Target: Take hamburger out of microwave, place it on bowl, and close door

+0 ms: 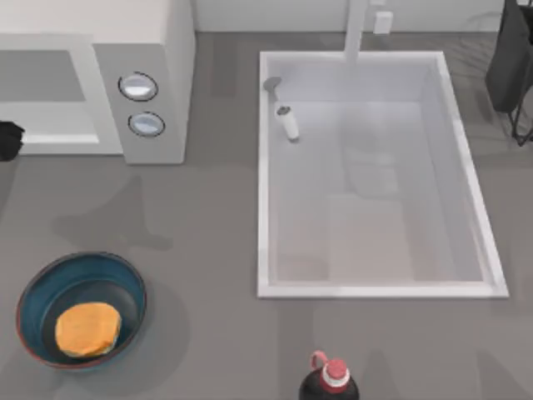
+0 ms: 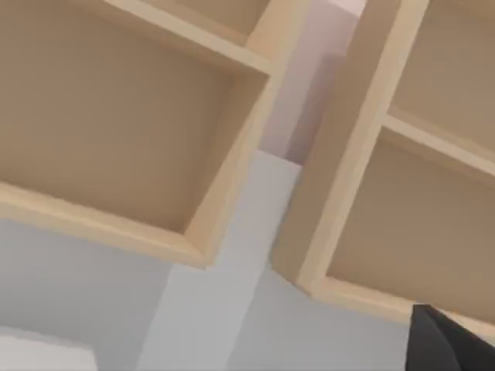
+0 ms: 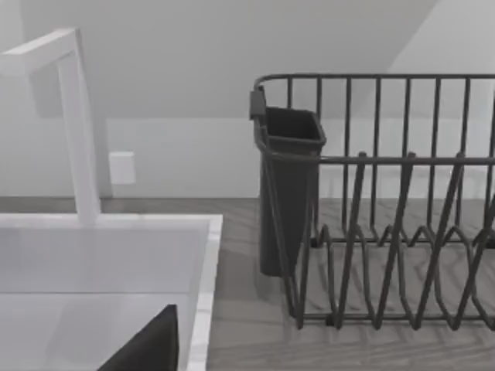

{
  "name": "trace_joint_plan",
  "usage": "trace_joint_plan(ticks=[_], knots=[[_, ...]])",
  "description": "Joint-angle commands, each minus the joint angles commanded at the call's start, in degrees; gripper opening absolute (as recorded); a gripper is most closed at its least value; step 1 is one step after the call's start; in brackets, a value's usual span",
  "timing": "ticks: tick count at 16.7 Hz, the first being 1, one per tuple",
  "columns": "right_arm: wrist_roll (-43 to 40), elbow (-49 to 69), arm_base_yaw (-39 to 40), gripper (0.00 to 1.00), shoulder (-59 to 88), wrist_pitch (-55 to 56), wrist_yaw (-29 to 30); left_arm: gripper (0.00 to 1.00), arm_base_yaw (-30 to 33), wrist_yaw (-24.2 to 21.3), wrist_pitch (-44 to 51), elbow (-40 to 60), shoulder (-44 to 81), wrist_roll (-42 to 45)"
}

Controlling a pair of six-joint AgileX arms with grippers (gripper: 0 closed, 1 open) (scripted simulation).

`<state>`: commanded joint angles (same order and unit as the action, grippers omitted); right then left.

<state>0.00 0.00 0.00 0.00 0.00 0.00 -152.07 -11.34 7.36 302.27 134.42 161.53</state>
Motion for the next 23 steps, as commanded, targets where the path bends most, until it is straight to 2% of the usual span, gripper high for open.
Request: trace_joint_plan(ticks=[3, 6, 10, 18, 23], knots=[[0.0, 0.0, 0.0, 1.0, 0.0, 0.0, 0.0, 0.0, -7.39, -0.47, 0.33, 15.27, 6.6, 7.78], [0.0, 0.0, 0.0, 1.0, 0.0, 0.0, 0.0, 0.0, -12.71, -0.8, 0.57, 26.37, 11.34, 13.36], [0.0, 0.0, 0.0, 1.0, 0.0, 0.0, 0.0, 0.0, -15.73, -0.98, 0.7, 32.78, 14.05, 16.53], [0.0, 0.0, 0.0, 1.0, 0.0, 0.0, 0.0, 0.0, -16.13, -0.67, 0.29, 30.34, 13.38, 16.82], [0.0, 0.0, 0.0, 1.0, 0.0, 0.0, 0.0, 0.0, -24.67, 5.7, -9.08, 19.2, 4.75, 23.24]])
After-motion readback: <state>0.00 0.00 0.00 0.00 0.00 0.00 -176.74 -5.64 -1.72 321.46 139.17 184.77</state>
